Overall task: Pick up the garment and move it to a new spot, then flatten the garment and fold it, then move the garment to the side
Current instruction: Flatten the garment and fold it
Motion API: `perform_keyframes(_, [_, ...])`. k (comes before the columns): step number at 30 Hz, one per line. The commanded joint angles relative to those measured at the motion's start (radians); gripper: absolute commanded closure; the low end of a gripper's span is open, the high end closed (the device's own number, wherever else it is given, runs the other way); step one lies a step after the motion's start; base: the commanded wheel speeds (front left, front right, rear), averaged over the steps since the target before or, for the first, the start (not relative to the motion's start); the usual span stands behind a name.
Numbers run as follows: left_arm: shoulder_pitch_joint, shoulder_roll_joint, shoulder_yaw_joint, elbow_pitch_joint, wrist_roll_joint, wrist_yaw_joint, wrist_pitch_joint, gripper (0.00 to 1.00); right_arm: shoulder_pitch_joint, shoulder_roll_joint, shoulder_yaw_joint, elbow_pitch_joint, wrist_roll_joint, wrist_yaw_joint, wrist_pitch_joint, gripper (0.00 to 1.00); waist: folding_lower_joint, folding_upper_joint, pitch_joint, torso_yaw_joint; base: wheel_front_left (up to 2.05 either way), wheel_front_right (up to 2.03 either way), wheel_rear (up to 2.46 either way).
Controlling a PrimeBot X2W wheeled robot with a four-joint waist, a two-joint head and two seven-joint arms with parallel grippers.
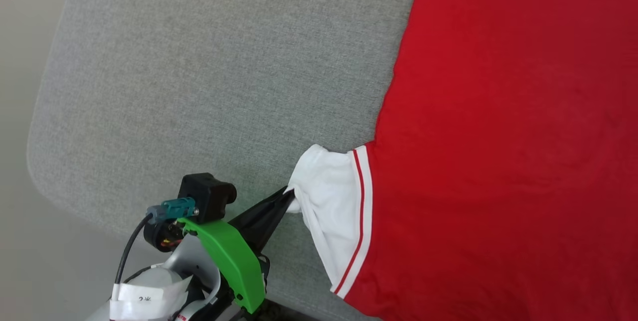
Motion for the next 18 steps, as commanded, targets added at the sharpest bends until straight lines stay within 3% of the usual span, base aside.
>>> perform_keyframes(1, [-0.019,-0.011,-0.003,0.003,0.01,-0.006,-0.008,1.0,-0.014,-0.006,0.005,0.01,-0.018,-0.001,0.005,0.0,-0.0002,0.0,0.04,0.039,0.0,0.0,0.0])
perform_keyframes(8, [-0.035,-0.029,-0.009,0.016,0.012,-0.013,-0.019,1.0,0.009,-0.01,0.027,0.03,-0.034,-0.001,0.021,0.0,-0.0002,0.0,0.06,0.05,0.0,0.0,0.0])
perform_keyframes(10, [-0.039,-0.034,-0.009,0.021,0.012,-0.015,-0.022,1.0,0.022,-0.009,0.028,0.031,-0.029,-0.001,0.027,0.82,-0.0002,0.0,0.061,0.052,0.0,0.0,0.0])
perform_keyframes(11, [-0.04,-0.035,-0.009,0.023,0.012,-0.015,-0.022,1.0,0.027,-0.01,0.029,0.03,-0.027,-0.001,0.028,1.0,-0.0002,0.0,0.061,0.052,0.0,0.0,0.0])
perform_keyframes(18, [-0.047,-0.036,-0.005,0.042,0.01,-0.017,-0.03,1.0,0.061,-0.014,0.024,0.031,-0.017,-0.001,0.007,1.0,-0.0002,0.0,0.038,0.039,0.0,0.0,0.0])
